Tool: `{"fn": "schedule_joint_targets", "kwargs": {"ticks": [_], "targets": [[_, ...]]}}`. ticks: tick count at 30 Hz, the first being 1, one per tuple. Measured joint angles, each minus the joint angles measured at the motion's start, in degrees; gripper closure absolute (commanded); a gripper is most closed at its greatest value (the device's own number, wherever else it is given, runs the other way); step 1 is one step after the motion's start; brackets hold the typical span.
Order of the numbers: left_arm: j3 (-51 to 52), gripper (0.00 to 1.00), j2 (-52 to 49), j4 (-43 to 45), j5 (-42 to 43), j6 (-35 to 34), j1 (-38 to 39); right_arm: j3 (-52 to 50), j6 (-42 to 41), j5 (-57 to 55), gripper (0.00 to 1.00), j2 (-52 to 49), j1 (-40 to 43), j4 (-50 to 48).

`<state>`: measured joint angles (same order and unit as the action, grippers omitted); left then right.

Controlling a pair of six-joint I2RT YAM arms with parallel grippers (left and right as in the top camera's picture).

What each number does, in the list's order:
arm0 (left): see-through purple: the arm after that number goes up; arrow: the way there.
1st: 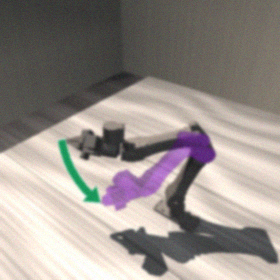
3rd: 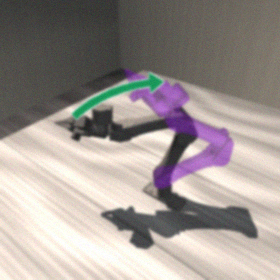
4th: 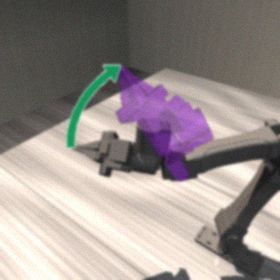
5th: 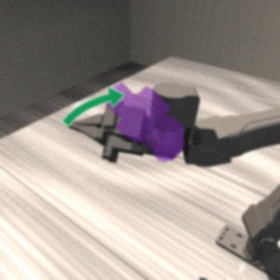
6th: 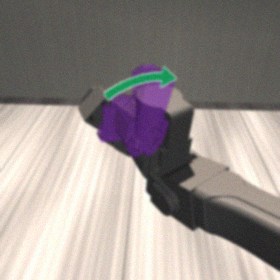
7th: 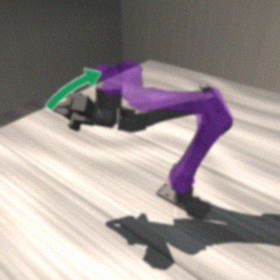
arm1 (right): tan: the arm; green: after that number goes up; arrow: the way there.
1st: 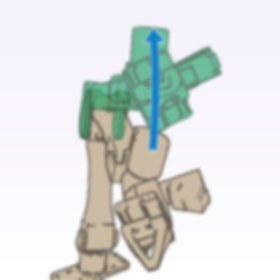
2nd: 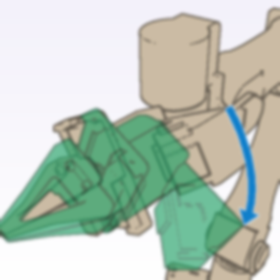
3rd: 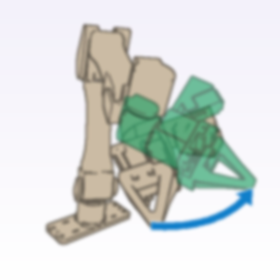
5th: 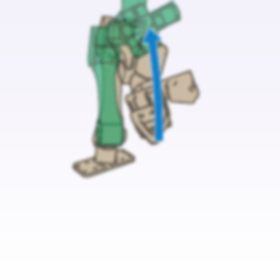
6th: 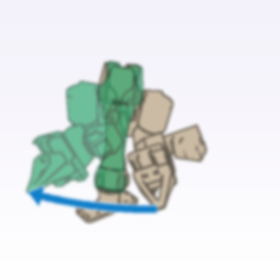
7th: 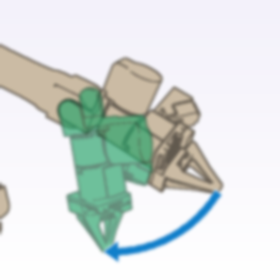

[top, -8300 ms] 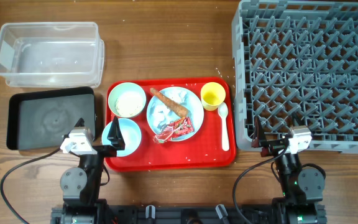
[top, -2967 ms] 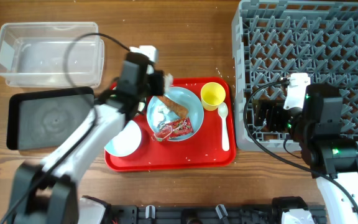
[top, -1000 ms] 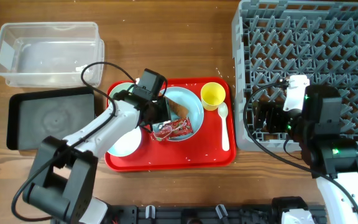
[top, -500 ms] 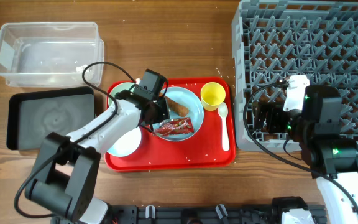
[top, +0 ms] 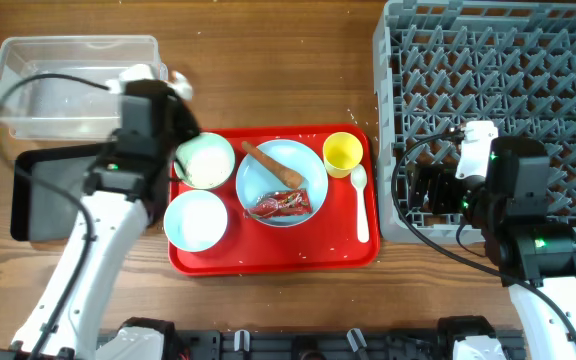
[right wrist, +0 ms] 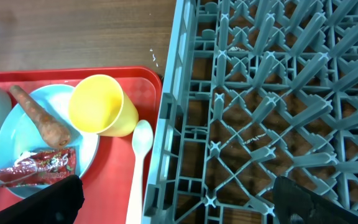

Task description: Sort waste into correct bins and load items into the dishwasher rack

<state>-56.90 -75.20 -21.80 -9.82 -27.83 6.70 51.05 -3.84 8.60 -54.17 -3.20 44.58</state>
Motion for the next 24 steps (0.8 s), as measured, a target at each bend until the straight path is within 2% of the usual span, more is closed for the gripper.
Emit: {"fn": "schedule_joint_targets", "kwargs": {"ticks": [5, 6, 8, 9, 14, 17, 20, 24], "targets": [[-0.1, 0.96, -3.8, 11.1, -1.9, 0.1, -9.7, 0.0, 0.0, 0.0, 0.0, 0.0, 0.0, 0.0], [-0.2, 0.83, -5.2, 13.4, -2.2, 0.2, -10.8, 0.0, 0.0, 0.0, 0.0, 0.0, 0.0, 0.0], [-0.2, 0.51, -8.3, 18.6, -2.4, 0.5, -12.4, 0.0, 0.0, 0.0, 0.0, 0.0, 0.0, 0.0], [-0.2, 0.44, -10.2, 21.4, -2.4, 0.5, -13.0, 0.0, 0.0, 0.0, 0.0, 0.0, 0.0, 0.0], [-0.2, 0.43, -17.5, 29.9, -1.6, 1.7, -13.6, 0.0, 0.0, 0.0, 0.0, 0.0, 0.0, 0.0], [-0.2, 0.48, -18.2, 30.7, -0.6, 3.3, -13.6, 0.0, 0.0, 0.0, 0.0, 0.0, 0.0, 0.0], [-0.5, 0.49, -18.1, 29.1, 1.6, 5.2, -13.6, 0.0, 0.0, 0.0, 0.0, 0.0, 0.0, 0.0], [-1.1, 0.46, -16.2, 22.6, 6.2, 6.4, -12.1, 0.0, 0.0, 0.0, 0.0, 0.0, 0.0, 0.0]]}}
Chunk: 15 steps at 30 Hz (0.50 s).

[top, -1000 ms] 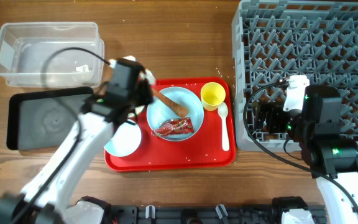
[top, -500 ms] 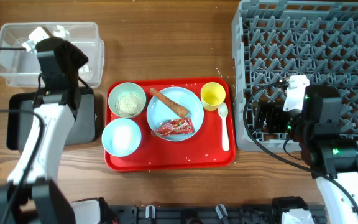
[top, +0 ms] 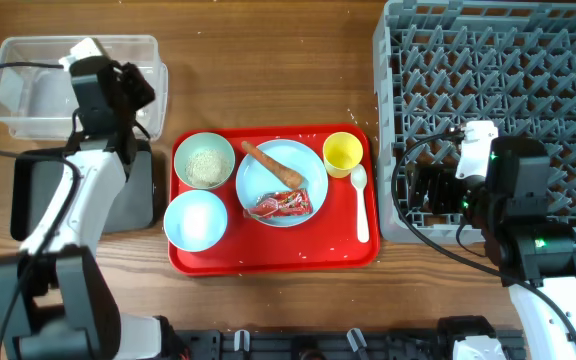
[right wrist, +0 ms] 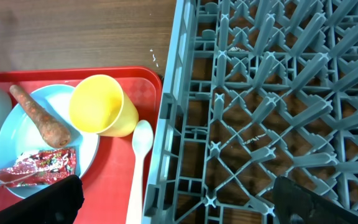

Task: Sort waste into correct bins and load items into the dishwasher rack
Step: 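Grasp the orange carrot on the blue plate with the left gripper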

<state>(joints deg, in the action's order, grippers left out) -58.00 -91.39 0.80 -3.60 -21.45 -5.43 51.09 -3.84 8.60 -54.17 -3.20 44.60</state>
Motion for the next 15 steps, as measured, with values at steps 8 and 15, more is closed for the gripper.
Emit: {"fn": "schedule_joint_targets", "kwargs": {"ticks": [8, 15], "targets": [[-1.1, 0.4, 5.2, -21.2, 10.8, -4.7, 15.1, 0.0, 0.0, 0.0, 0.0, 0.0, 0.0, 0.0], [-1.1, 0.3, 1.6, -27.1, 12.4, -17.0, 27.4, 0.0, 0.0, 0.0, 0.0, 0.0, 0.0, 0.0]]}}
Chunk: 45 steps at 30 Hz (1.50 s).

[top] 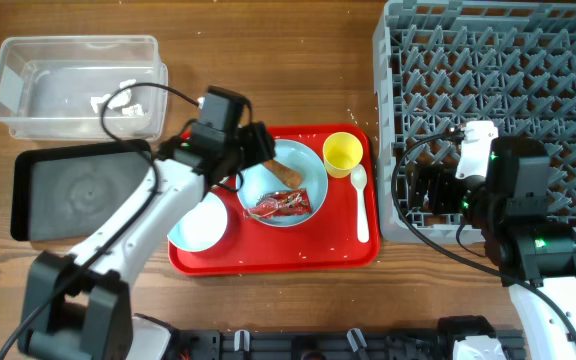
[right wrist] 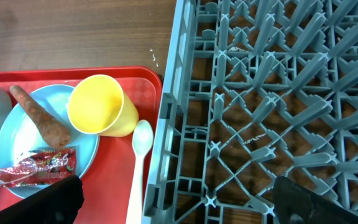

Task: Sort waste into correct bins and load items into the dishwasher rack
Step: 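Grasp the orange carrot on the blue plate with the left gripper, then carry the carrot left and place it on the black tray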

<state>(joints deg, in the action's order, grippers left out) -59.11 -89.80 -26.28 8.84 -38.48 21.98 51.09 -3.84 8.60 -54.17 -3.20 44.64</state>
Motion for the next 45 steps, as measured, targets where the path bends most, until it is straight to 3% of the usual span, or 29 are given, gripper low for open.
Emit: {"fn": "schedule_joint_targets", "kwargs": {"ticks": [4, 10, 14, 17, 20, 26, 29, 35, 40, 45], "targets": [[0.0, 0.3, -6.1, 0.8, 0.1, -12.6, 3.6, 0.0, 0.0, 0.0, 0.0, 0.0, 0.0, 0.9], [0.0, 0.36, -13.3, 5.0, 0.1, -19.6, 4.0, 0.0, 0.0, 0.0, 0.0, 0.0, 0.0, 1.2], [-0.1, 0.6, -14.6, 7.1, 0.0, -20.9, 4.0, 0.0, 0.0, 0.0, 0.0, 0.0, 0.0, 1.2], [-0.1, 0.88, -15.3, 8.1, -0.2, -21.6, 4.0, 0.0, 0.0, 0.0, 0.0, 0.0, 0.0, 1.2], [-0.1, 0.96, -15.5, 9.0, -0.3, -22.2, 4.0, 0.0, 0.0, 0.0, 0.0, 0.0, 0.0, 1.3], [-0.1, 0.96, -15.1, 9.3, -0.3, -20.2, 4.0, 0.0, 0.0, 0.0, 0.0, 0.0, 0.0, 1.3], [-0.3, 0.96, -13.1, 8.2, -0.8, -15.5, 4.0, 0.0, 0.0, 0.0, 0.0, 0.0, 0.0, 1.2], [-2.4, 0.96, 0.1, 0.5, -4.3, -6.5, 1.4, 0.0, 0.0, 0.0, 0.0, 0.0, 0.0, 1.3], [-3.4, 0.96, 10.8, -10.5, -9.3, -3.9, -8.4, 0.0, 0.0, 0.0, 0.0, 0.0, 0.0, 1.4], [-3.4, 0.96, 11.5, -17.4, -12.0, -3.2, -24.5, 0.0, 0.0, 0.0, 0.01, 0.0, 0.0, 1.4]]}}
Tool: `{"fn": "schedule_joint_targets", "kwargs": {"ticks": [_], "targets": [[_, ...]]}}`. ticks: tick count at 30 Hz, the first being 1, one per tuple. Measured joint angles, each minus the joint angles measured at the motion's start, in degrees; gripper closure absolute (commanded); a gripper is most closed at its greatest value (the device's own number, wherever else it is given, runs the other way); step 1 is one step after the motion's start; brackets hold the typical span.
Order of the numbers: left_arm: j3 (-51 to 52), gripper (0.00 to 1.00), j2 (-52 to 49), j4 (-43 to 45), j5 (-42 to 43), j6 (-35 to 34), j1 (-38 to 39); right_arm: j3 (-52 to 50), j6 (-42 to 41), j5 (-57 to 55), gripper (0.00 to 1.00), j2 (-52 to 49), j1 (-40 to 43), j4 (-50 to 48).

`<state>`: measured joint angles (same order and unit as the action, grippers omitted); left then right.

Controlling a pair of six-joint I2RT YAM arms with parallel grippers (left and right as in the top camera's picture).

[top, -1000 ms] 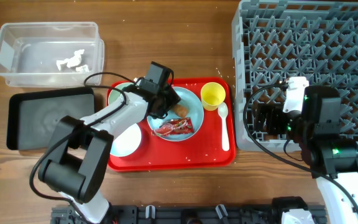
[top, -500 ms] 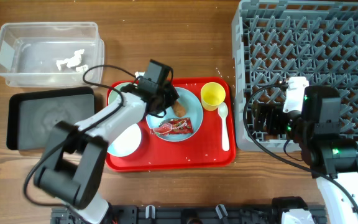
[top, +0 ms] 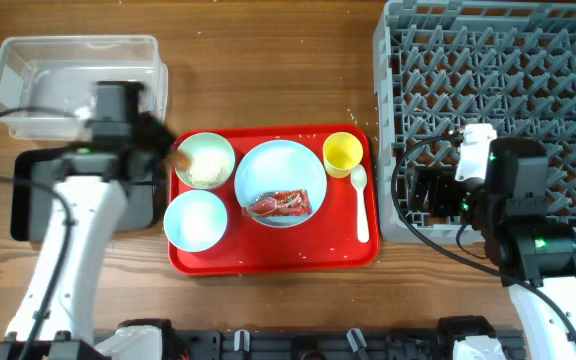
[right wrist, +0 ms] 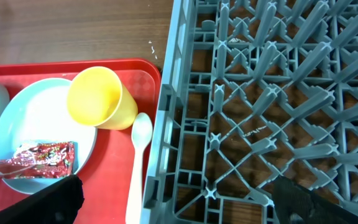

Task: Sort waste into correct bins and load items into the dishwasher rack
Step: 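Carry the carrot left and place it on the black tray, then grasp the red strawberry wrapper on the plate with the left gripper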

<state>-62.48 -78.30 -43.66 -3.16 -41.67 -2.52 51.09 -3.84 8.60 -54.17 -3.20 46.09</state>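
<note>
The red tray (top: pixel 268 255) holds a pale blue plate (top: pixel 268 170) with a red wrapper (top: pixel 280 205) on it, a yellow cup (top: pixel 343 153), a white spoon (top: pixel 359 205), a bowl of grains (top: pixel 205 160) and an empty blue bowl (top: pixel 196 220). No carrot shows anywhere. My left gripper (top: pixel 158 150) is blurred at the tray's left edge, beside the black bin (top: pixel 33 195); its jaws are hidden. My right gripper (right wrist: pixel 179 208) hangs open over the left edge of the grey dishwasher rack (right wrist: pixel 260 93), with nothing between its fingers.
A clear plastic bin (top: pixel 38 70) stands at the back left, partly covered by my left arm. The rack fills the right side, its wall close to the tray's right rim. Bare wood lies in front of the tray.
My left arm has moved from the blue plate to the left, to the black bin's right edge. The carrot is gone from the plate. The right gripper has barely shifted.
First my left arm was over the grain bowl near the clear bin. Then it was over the clear bin, where white scraps afterwards lay. Then its gripper was at the carrot on the plate. Now the plate holds only the wrapper. The right arm stayed open at the rack.
</note>
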Motion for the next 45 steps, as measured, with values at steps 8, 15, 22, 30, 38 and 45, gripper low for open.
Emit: {"fn": "schedule_joint_targets", "kwargs": {"ticks": [8, 15, 22, 30, 38, 45], "targets": [[0.0, 0.96, -6.5, -0.6, -1.5, 0.5, -23.5, 0.0, 0.0, 0.0, 0.0, 0.0, 0.0, 0.0], [0.0, 0.96, -17.0, 0.2, -1.5, 0.5, -30.9, 0.0, 0.0, 0.0, 0.0, 0.0, 0.0, 0.1], [0.0, 0.55, -23.7, 2.1, -1.6, 0.8, -32.0, 0.0, 0.0, 0.0, 0.0, 0.0, 0.0, 0.1], [-0.5, 0.43, -17.9, 1.1, 0.7, 3.0, -31.9, 0.0, 0.0, 0.0, 0.0, 0.0, 0.0, 0.2], [-2.6, 0.38, -2.3, 2.1, 13.0, 8.6, -16.9, 0.0, 0.0, 0.0, 0.0, 0.0, 0.0, 0.2], [-2.6, 0.32, -4.1, -3.0, 16.2, 8.1, 8.0, 0.0, 0.0, 0.0, 0.0, 0.0, 0.0, 0.2]]}}
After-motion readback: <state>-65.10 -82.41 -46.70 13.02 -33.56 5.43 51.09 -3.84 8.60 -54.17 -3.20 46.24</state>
